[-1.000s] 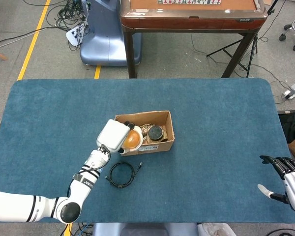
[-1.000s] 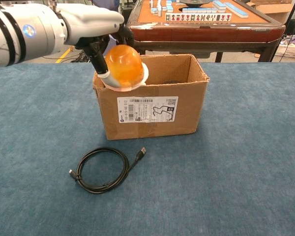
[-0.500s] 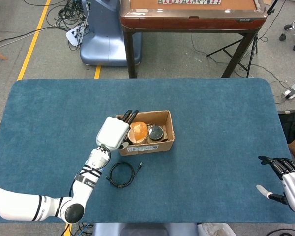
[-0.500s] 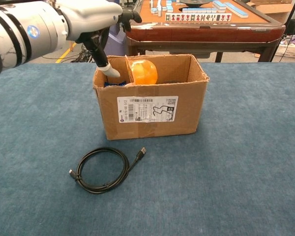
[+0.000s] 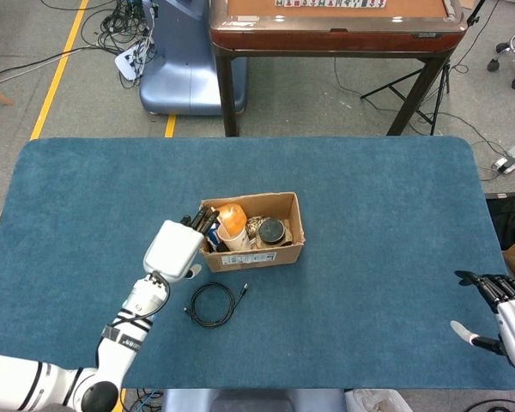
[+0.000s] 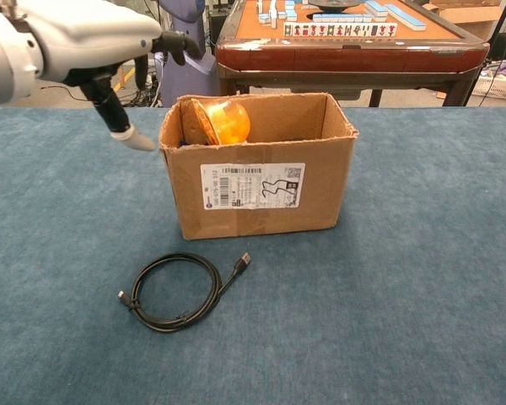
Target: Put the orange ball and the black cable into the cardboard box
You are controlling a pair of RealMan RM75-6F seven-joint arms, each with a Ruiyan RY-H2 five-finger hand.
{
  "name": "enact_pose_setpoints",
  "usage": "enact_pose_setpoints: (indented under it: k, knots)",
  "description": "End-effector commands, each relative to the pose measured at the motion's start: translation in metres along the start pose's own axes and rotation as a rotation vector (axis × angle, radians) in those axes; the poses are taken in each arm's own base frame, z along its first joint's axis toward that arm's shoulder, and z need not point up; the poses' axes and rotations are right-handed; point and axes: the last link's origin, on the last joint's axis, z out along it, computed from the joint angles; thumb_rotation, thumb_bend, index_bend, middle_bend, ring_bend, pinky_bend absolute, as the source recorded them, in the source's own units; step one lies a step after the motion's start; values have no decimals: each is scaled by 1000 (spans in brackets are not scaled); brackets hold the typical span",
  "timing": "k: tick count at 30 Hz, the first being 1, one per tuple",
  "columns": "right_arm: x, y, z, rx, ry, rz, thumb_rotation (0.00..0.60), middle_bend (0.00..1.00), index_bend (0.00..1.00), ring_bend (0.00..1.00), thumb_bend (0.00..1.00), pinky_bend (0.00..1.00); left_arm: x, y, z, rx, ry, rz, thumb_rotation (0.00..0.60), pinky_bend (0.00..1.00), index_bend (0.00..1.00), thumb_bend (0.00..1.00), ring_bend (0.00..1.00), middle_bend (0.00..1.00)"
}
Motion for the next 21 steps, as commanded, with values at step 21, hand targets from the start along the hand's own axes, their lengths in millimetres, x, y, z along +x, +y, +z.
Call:
enact_pose_setpoints:
  k: [21]
  knots:
    - [12,8,-4,-44,52,12,600,365,254,292,99,287,-48,-40,-113,-38,-88,101,600,483,281,110,242,95]
